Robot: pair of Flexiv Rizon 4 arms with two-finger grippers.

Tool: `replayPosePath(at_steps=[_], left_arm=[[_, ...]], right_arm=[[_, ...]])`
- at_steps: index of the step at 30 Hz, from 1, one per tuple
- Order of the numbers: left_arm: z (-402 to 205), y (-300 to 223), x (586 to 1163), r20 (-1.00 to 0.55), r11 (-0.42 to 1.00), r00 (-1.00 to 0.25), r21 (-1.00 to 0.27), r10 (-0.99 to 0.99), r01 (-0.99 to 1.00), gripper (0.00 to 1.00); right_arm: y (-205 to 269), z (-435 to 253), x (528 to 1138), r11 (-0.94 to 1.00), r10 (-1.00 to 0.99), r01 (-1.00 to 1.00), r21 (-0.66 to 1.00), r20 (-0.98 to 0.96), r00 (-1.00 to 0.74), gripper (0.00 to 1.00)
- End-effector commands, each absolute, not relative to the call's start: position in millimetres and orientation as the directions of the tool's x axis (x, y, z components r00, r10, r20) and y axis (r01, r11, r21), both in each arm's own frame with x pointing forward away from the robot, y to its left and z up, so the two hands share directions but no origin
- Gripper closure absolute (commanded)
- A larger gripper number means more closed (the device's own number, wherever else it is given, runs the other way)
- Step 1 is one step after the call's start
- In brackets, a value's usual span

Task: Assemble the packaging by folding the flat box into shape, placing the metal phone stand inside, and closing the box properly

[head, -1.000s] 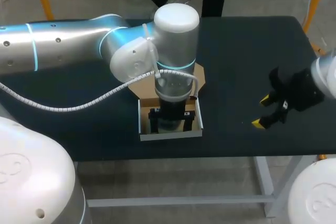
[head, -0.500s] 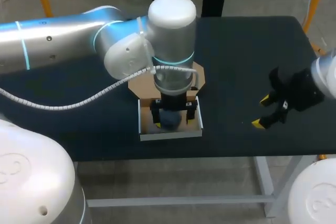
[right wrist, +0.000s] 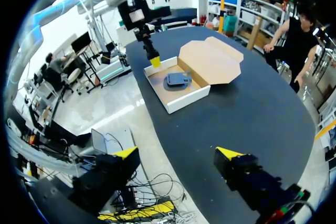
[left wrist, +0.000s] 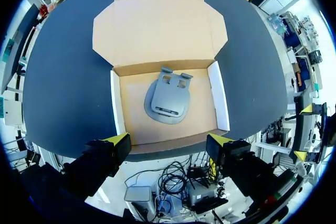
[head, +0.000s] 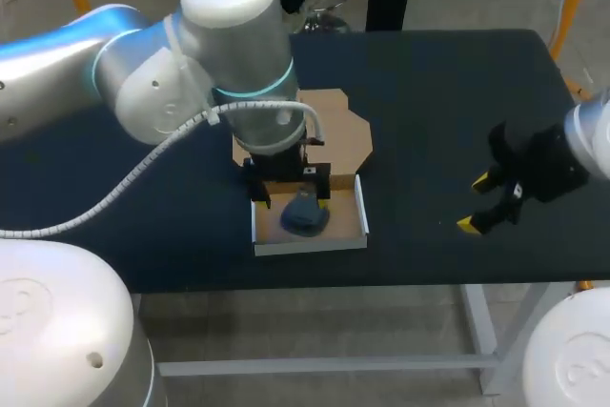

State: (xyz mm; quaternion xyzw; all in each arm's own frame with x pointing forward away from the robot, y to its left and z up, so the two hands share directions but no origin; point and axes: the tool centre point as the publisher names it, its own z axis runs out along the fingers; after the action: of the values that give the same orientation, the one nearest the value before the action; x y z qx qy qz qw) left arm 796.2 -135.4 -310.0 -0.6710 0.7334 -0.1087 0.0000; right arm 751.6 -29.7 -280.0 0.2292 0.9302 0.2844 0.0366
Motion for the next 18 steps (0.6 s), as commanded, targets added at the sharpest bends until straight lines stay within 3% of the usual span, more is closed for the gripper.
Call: replayPosePath(at_steps=[1, 18], left_arm=[[-292, -102, 791, 0.282, 0.097, -0.15, -0.192, -0.948, -0.977, 0.0], [-268, -53, 827, 0.392, 0.273, -0.388, -0.316, -0.834, -0.908, 0.0]], right_arm=[[-29, -280, 748, 0.733, 0.451, 0.404, 0.547, 0.054, -0.891, 0.0], [-29, -280, 748, 0.733, 0.451, 0.404, 0.547, 0.054, -0.891, 0.0]])
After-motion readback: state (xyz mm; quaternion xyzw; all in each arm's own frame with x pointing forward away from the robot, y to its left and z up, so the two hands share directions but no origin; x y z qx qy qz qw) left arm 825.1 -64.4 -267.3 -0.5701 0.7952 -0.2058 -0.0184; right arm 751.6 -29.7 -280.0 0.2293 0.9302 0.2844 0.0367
